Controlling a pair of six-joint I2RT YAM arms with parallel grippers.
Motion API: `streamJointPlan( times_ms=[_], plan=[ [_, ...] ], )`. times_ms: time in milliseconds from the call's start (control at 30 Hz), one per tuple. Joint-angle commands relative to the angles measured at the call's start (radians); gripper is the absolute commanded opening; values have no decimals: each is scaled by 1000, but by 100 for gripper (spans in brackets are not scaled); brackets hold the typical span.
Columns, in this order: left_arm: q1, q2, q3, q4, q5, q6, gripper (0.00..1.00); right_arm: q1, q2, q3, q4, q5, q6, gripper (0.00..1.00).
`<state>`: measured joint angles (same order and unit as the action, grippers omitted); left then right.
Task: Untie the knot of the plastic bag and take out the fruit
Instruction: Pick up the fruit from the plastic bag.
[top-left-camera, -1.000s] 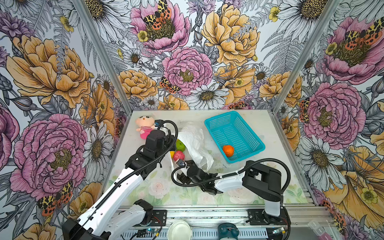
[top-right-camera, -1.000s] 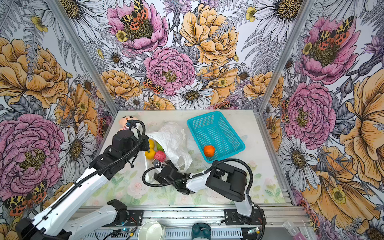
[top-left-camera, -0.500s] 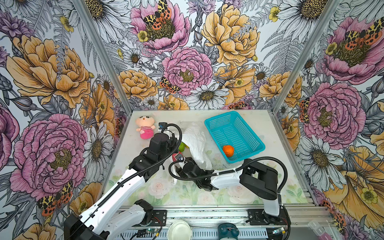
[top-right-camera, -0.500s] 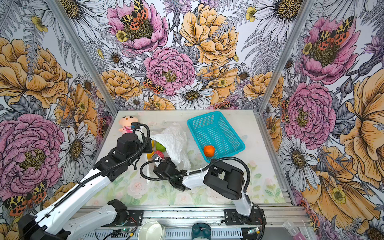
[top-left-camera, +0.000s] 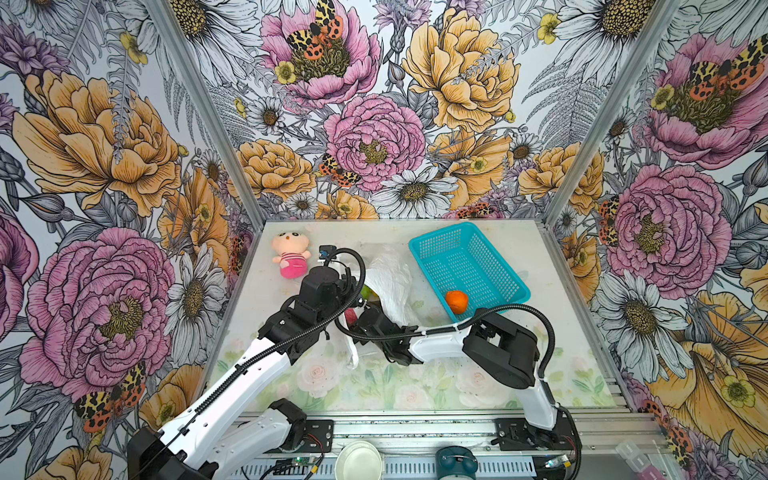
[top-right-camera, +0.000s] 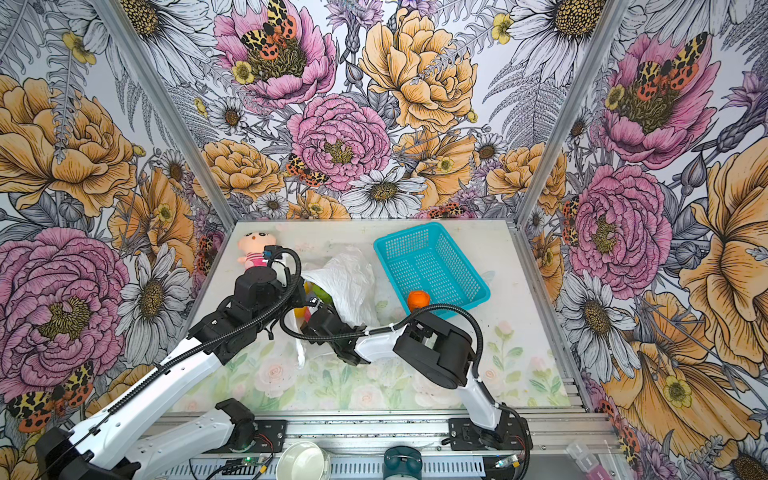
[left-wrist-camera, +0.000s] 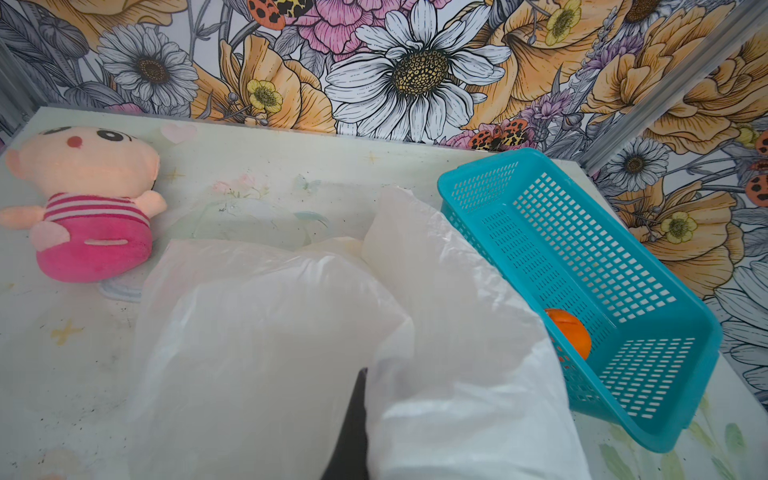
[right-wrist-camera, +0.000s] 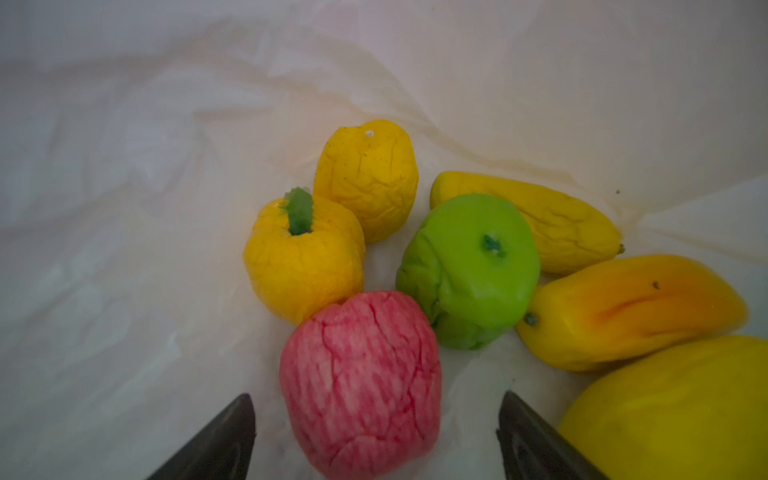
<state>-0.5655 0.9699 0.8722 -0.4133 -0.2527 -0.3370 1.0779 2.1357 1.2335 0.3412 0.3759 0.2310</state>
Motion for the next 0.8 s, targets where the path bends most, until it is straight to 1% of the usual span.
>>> streamJointPlan(
  times_ms=[0, 100, 200, 333, 400, 567, 767],
  plan=[
    [-9, -19, 7, 28, 3, 17, 0, -25, 61, 59, -40, -21, 37, 91],
    [-8, -13, 10, 27, 4, 17, 0, -40, 82, 77, -42, -39, 52, 88],
    [-7, -4, 17, 27, 10, 17, 0, -45, 92, 90, -45, -43, 55, 80],
    [-6, 0, 20, 27, 10, 16, 0, -44, 84, 81, -41, -56, 61, 64],
    [-5, 1, 20, 27, 2, 16, 0, -44, 72, 62, -19, -81, 63, 59],
    [10, 8, 13, 28, 1, 8, 0, -31, -12, -30, 44, -104, 75, 51],
    [-6, -2, -17, 13, -15, 13, 0, -2, -112, -145, 146, -84, 69, 46]
  ],
)
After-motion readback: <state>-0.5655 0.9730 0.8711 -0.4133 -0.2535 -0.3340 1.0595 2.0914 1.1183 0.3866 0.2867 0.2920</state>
